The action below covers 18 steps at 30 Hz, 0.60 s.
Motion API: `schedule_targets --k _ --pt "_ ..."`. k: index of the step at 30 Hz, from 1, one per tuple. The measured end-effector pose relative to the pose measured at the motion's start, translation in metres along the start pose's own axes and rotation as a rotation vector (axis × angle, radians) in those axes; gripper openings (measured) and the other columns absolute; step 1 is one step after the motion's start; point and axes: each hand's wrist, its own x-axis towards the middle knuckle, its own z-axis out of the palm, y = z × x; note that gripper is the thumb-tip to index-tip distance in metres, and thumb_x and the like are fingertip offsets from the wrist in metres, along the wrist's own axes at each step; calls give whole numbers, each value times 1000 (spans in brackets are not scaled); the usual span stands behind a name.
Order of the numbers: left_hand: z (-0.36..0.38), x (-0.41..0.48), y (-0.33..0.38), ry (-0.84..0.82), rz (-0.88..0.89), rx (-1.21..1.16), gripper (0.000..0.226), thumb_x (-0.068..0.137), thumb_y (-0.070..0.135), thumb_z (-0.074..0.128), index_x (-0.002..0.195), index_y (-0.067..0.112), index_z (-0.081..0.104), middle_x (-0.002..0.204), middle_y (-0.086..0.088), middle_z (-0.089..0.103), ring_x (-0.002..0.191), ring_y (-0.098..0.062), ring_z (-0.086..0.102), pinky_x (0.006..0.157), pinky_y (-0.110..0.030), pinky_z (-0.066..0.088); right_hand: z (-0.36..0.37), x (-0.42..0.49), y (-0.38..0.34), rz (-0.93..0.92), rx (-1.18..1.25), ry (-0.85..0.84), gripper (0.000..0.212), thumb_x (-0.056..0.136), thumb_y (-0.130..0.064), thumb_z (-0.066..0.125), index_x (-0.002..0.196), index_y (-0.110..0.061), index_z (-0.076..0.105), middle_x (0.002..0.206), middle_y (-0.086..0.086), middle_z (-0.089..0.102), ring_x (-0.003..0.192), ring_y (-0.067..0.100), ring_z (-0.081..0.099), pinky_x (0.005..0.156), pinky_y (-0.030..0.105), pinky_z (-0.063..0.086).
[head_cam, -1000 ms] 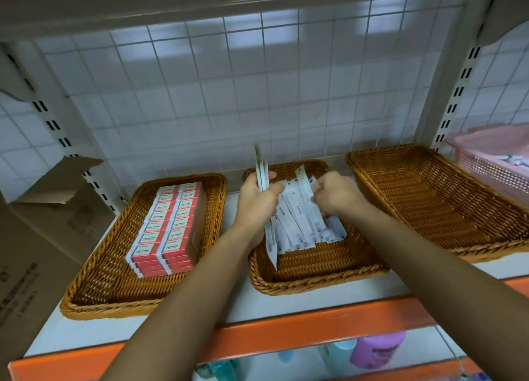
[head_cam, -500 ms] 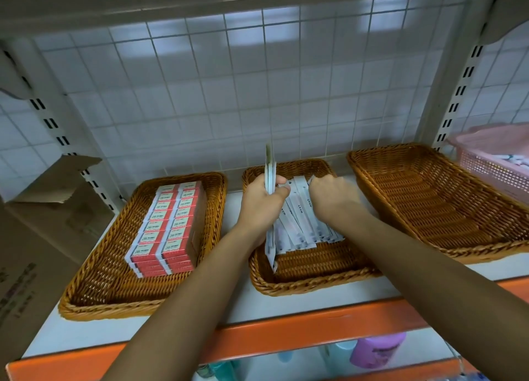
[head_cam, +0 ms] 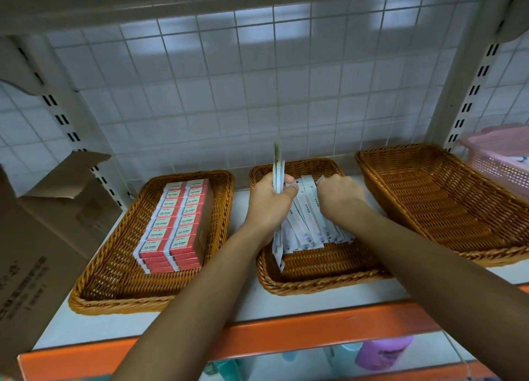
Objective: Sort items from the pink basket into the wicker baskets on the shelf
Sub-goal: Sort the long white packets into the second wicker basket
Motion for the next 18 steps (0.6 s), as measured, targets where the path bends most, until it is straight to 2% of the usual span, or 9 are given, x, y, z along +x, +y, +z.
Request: schedule_targets --k 4,13,18 --pt "0 0 -1 -2 6 0 11 91 12 56 87 23 57 67 3 50 56 -10 45 54 -24 38 -2 1 0 10 -4 -28 33 90 -4 46 121 -11 55 120 9 59 113 26 56 79 32 47" --pt "1 1 -2 7 0 2 12 90 12 58 87 24 57 69 3 51 58 -9 46 54 -23 37 1 -2 1 3 41 -47 31 90 -7 48 120 -10 54 119 9 58 111 26 55 81 33 46" --pt "1 2 -3 2 7 9 10 90 13 59 89 23 58 70 2 51 58 -11 45 55 -25 38 -16 -1 5 50 156 18 25 88 -8 56 113 -9 56 116 12 59 109 30 57 76 34 46"
